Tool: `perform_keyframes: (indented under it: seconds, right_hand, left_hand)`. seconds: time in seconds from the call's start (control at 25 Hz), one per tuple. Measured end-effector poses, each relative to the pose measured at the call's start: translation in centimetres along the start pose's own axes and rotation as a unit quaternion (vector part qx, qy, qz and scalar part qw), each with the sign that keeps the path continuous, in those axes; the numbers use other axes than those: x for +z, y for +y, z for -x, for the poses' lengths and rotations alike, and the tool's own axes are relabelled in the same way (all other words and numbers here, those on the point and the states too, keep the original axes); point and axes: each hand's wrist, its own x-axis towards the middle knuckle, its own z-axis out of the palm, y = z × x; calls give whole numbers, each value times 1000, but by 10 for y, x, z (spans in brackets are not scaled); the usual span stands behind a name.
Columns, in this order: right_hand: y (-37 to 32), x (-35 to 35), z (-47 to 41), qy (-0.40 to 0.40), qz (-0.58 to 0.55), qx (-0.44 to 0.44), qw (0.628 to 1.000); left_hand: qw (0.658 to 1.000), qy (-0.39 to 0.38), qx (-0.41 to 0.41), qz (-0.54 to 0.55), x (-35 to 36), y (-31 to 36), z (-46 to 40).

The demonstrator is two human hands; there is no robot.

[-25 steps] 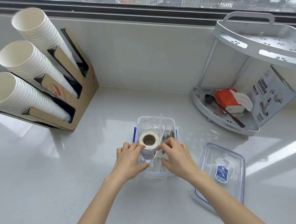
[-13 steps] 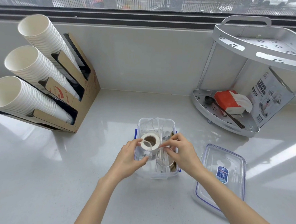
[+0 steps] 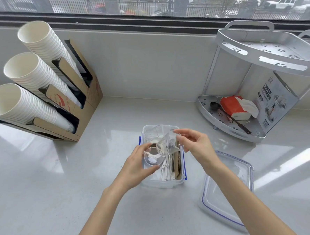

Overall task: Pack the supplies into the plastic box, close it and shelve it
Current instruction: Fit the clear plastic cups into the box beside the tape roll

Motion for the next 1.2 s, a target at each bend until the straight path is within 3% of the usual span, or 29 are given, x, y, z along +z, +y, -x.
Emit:
perform_keyframes:
  seconds: [0.4, 0.64, 0.8, 0.96, 1.04, 1.2]
  right_hand:
    - [22, 30, -4, -36, 245, -7, 969]
    - [25, 24, -6, -91, 91, 97, 987]
    - [25, 19, -19, -44, 94, 89, 991]
    - [24, 5, -33, 5, 81, 89, 993]
    - [26, -1, -39, 23, 71, 93, 993]
    - [31, -7, -46, 37, 50, 107, 992]
  left_hand:
    - [999, 6, 36, 30, 8, 10, -1]
    - [999, 12, 34, 36, 9, 0, -8]
    - [999, -14, 34, 26, 4, -4, -25]
    - [998, 51, -3, 26, -6, -10, -51]
    - [997, 60, -20, -39, -3, -15, -65]
    - [985, -12, -30, -171, 8, -13, -89]
